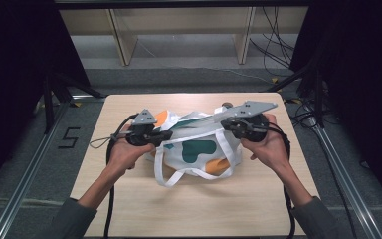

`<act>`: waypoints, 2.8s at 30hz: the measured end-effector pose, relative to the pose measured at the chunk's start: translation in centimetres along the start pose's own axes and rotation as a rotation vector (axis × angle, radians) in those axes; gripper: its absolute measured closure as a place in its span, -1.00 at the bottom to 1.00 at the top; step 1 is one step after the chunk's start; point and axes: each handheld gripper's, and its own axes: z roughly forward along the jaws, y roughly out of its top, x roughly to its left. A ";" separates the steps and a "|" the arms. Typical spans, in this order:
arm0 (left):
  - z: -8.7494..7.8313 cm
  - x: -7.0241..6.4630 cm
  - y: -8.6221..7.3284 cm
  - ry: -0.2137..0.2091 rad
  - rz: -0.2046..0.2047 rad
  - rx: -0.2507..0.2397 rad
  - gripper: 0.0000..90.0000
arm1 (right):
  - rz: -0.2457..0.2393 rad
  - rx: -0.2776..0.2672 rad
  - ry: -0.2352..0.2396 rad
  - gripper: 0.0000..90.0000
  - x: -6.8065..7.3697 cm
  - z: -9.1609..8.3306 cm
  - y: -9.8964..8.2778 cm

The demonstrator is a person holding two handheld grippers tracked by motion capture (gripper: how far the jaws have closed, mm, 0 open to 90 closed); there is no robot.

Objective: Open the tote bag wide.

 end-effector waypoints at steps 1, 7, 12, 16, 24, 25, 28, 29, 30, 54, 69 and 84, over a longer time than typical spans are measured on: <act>0.0 0.0 0.0 0.000 0.000 0.000 0.96 | 0.005 0.016 -0.014 1.00 -0.1 0.4 0.2; 2.5 1.8 2.6 0.045 0.005 0.057 0.97 | 0.022 0.140 -0.029 1.00 -1.2 3.0 1.2; 5.5 4.6 3.6 0.111 -0.040 0.099 0.98 | 0.034 0.250 -0.068 1.00 -2.3 6.9 -0.4; 7.2 5.9 3.5 0.134 -0.076 0.123 0.99 | 0.060 0.292 -0.077 1.00 -2.2 8.4 -1.6; 9.3 7.4 2.3 0.106 -0.158 0.169 0.98 | 0.070 0.251 -0.049 0.99 -1.9 8.8 -1.7; 9.3 7.3 2.3 0.103 -0.158 0.169 0.98 | 0.056 0.219 -0.058 0.99 -2.1 8.8 -1.2; 9.2 7.3 2.3 0.097 -0.160 0.173 0.98 | 0.062 0.212 -0.085 0.99 -2.6 9.5 -0.4; 9.2 7.4 2.2 0.094 -0.160 0.178 0.98 | 0.069 0.235 -0.090 0.99 -2.9 10.0 -0.3; 9.2 7.4 2.1 0.090 -0.164 0.177 0.98 | 0.080 0.290 -0.087 1.00 -3.2 11.4 -0.6; 11.3 7.7 1.9 0.129 -0.192 0.222 0.98 | -0.003 0.416 0.246 1.00 4.6 8.4 -8.0; 3.9 10.5 0.6 0.172 -0.191 0.110 0.94 | 0.077 0.136 -0.042 1.00 -4.9 7.2 -2.2; 7.7 11.8 -3.8 0.195 -0.230 0.152 0.99 | 0.179 0.329 -0.089 1.00 -6.9 14.3 -9.2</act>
